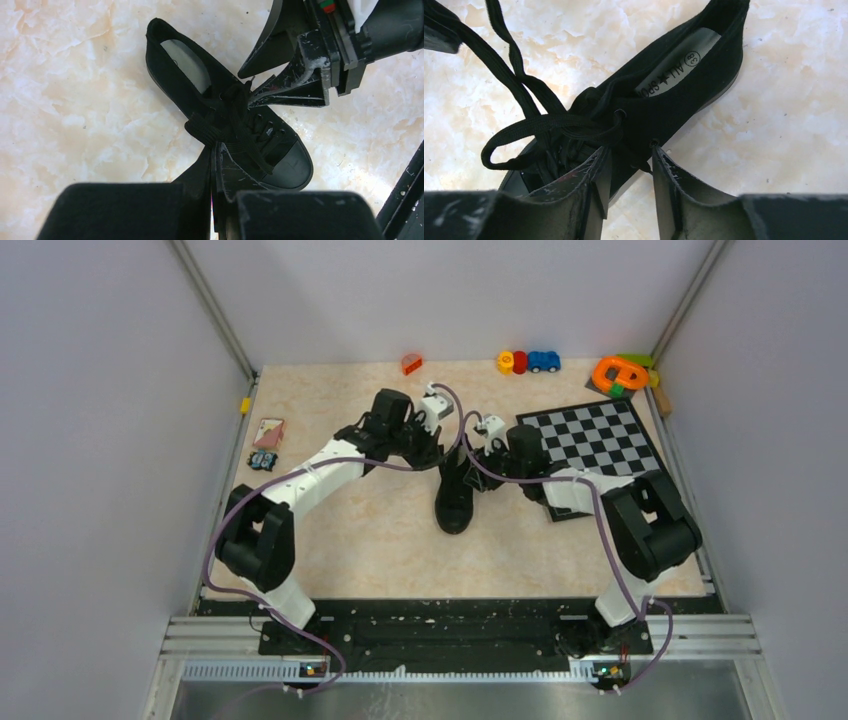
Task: Tie the shoes
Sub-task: Tie the shoelace on the shoe.
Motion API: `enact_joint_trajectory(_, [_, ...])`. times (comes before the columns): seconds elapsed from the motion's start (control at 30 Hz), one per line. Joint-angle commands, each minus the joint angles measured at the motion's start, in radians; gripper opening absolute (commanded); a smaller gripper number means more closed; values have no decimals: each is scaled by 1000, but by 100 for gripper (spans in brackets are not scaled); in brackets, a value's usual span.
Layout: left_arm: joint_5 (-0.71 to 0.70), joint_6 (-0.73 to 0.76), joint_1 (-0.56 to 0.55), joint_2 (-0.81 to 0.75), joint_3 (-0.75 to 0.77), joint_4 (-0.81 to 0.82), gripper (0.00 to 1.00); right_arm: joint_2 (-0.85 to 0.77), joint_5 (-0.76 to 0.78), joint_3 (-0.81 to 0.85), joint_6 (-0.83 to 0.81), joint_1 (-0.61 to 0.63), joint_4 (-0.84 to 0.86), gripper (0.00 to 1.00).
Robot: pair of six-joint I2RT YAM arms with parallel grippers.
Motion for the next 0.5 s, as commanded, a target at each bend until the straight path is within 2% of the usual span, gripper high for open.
enact_joint_trajectory(0.0, [1,44,-8,-13,70,-29,0,10,-2,39,-2,15,42,32])
enact_joint_trajectory(0.13, [-49,79,-21,-8,122,-106,0,6,2,37,19,15,45,15])
enact_joint_trajectory(0.2, [-83,99,-29,-5,149,-143,0,-2,3,40,25,15,33,1])
enact_joint_trajectory(0.47, [-263,163,-47,8,199,-244,0,-141,113,-35,126,-24,59,0])
